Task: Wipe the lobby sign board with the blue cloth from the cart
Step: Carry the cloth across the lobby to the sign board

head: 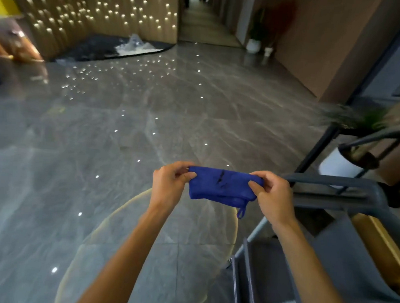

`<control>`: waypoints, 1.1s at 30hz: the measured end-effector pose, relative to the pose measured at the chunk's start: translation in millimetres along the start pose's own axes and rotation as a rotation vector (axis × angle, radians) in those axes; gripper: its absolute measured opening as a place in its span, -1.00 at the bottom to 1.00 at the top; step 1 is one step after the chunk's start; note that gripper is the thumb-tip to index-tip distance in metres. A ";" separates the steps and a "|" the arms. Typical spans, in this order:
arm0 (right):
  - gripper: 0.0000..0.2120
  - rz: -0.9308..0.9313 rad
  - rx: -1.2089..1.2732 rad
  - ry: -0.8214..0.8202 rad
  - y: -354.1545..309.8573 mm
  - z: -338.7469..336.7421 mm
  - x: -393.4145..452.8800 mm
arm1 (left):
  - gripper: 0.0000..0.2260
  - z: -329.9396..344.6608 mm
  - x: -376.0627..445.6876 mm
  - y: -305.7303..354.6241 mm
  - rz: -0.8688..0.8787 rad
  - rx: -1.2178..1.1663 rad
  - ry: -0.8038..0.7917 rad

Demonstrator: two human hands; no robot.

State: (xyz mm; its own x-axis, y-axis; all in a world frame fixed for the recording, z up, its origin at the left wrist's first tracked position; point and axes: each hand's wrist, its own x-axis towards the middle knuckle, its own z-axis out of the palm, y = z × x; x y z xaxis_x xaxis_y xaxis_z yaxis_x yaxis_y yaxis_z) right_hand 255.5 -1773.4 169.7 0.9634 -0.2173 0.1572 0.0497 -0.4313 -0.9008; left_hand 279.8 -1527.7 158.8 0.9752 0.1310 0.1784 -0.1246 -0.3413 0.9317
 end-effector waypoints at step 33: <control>-0.80 -0.351 0.161 -0.999 -60.2 272.1 49.2 | -0.82 -118.1 -93.5 -53.7 -0.496 0.213 1.110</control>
State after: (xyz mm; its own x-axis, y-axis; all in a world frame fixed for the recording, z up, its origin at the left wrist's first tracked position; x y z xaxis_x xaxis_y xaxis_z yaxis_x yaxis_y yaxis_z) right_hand 371.6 -1519.8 121.5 0.6642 0.7432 0.0809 0.3294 -0.1939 -0.9241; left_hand 173.7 -1411.7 129.6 0.2122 0.9731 0.0896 0.3483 -0.1610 0.9234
